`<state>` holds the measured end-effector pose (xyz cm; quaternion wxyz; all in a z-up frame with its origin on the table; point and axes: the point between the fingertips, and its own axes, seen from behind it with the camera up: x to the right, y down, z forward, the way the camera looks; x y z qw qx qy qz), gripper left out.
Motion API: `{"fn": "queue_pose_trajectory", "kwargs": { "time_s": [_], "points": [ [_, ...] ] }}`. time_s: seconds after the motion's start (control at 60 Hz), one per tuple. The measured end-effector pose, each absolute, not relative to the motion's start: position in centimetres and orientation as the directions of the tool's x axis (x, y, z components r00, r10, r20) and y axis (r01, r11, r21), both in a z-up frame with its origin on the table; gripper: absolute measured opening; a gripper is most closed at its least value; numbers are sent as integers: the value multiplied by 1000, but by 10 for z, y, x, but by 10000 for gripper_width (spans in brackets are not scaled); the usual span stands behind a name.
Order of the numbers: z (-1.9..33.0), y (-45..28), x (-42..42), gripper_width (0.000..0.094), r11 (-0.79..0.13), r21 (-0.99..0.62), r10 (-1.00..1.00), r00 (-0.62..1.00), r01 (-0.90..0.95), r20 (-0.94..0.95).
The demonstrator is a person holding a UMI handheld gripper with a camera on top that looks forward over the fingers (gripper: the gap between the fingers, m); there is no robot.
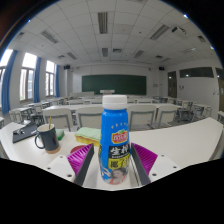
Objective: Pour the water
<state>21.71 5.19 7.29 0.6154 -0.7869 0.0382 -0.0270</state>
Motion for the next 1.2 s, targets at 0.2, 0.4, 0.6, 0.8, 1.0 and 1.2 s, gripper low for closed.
{"fn": "queue_pose_trajectory", "kwargs": {
  "time_s": [0.2, 0.4, 0.6, 0.8, 1.0, 1.2],
  "points": [
    [68, 62, 230, 475, -163, -986, -188, 982, -40, -9],
    [74, 68, 225, 402, -207, -976, -218, 969, 67, 113],
    [146, 95, 192, 401, -287, -679, -159, 666, 675, 729],
    [195, 135, 119, 399, -261, 156, -36, -171, 953, 985],
    [216, 138, 80, 398, -173, 650, -10, -661, 740, 750],
    [193, 164, 78, 399, -149, 662, 25, -667, 734, 745]
  ]
}}
